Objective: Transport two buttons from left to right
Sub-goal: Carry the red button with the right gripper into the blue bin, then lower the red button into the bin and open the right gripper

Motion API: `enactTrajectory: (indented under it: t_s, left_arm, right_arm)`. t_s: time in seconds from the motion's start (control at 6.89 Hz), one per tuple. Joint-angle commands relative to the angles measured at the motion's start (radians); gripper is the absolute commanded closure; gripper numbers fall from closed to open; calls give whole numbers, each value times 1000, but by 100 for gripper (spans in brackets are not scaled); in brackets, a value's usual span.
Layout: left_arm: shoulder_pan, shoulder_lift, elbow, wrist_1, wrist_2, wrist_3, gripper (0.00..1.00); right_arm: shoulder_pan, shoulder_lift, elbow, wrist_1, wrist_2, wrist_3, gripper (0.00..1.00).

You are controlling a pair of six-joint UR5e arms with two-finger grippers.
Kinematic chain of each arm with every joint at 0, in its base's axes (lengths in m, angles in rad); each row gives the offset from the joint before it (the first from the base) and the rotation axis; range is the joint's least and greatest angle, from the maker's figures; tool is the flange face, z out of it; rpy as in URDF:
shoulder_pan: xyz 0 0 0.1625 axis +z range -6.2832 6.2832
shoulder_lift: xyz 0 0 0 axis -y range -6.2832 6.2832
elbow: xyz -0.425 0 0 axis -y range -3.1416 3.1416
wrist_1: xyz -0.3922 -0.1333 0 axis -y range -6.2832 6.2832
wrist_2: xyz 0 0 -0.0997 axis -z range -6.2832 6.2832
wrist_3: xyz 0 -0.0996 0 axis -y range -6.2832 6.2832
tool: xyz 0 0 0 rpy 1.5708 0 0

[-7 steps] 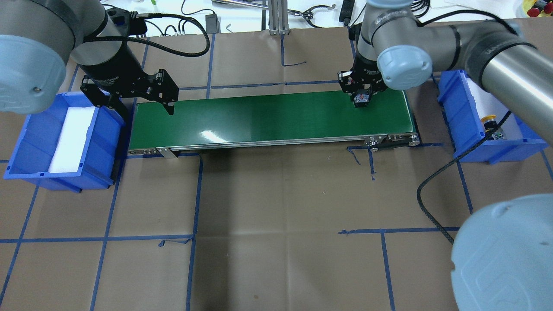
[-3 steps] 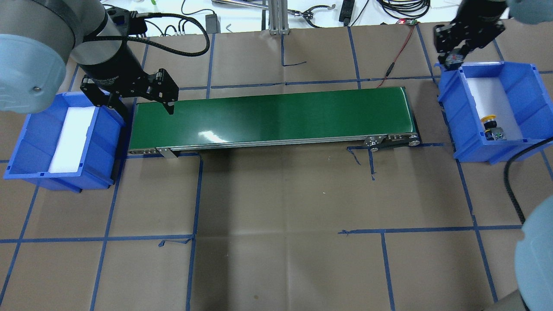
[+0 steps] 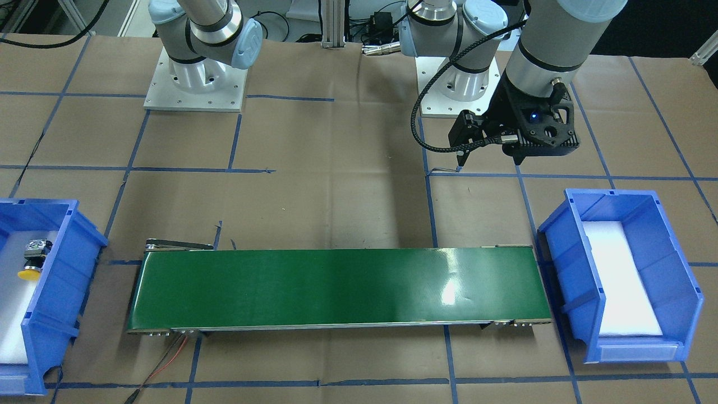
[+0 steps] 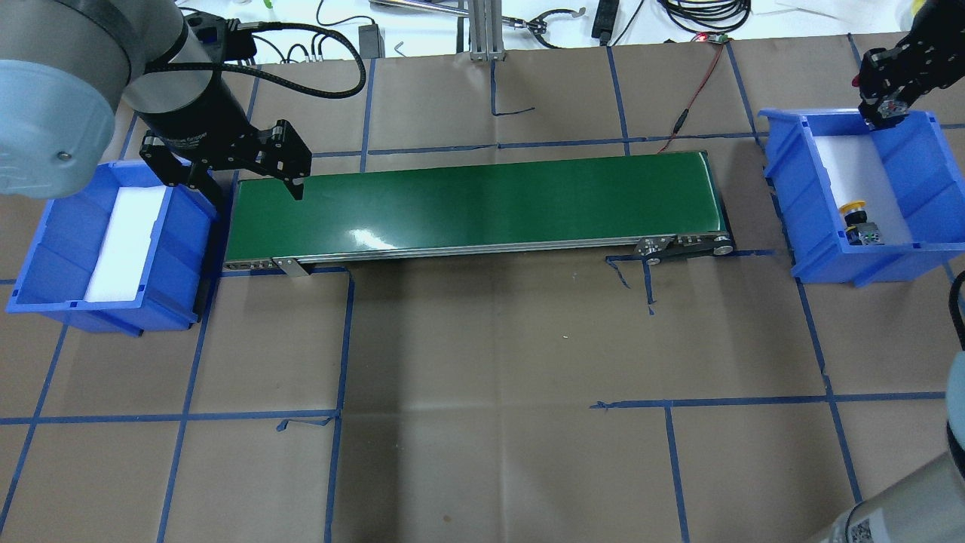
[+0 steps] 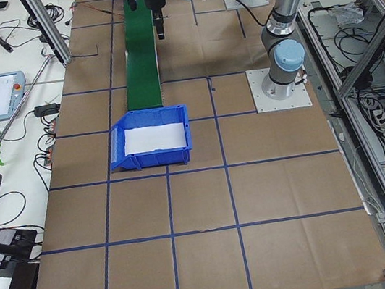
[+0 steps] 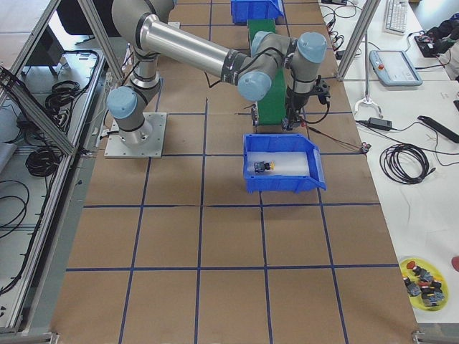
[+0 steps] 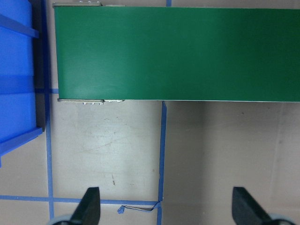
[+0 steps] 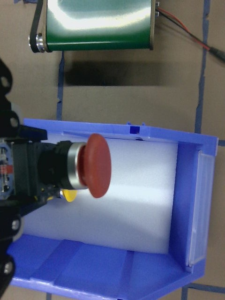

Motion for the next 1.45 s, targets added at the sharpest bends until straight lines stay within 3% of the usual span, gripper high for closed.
enactTrajectory:
  t_s: [0.0,0.15,0.87,1.31]
  left_arm:
    - [-2,2,-1,0,-1,0,0]
    - [-2,-1,-1,0,-1,0,0]
    - [-2,0,-1,0,-1,0,0]
    - [0,0,-1,0,-1,0,0]
  right_arm:
    - [-68,89,-5,-28,4,-53,98]
    - [-68,113,-9,-115,4,-90,98]
    - [-63,242,14,-203,5,-97,98]
    - [-45,267,21,-203,1,-86,97]
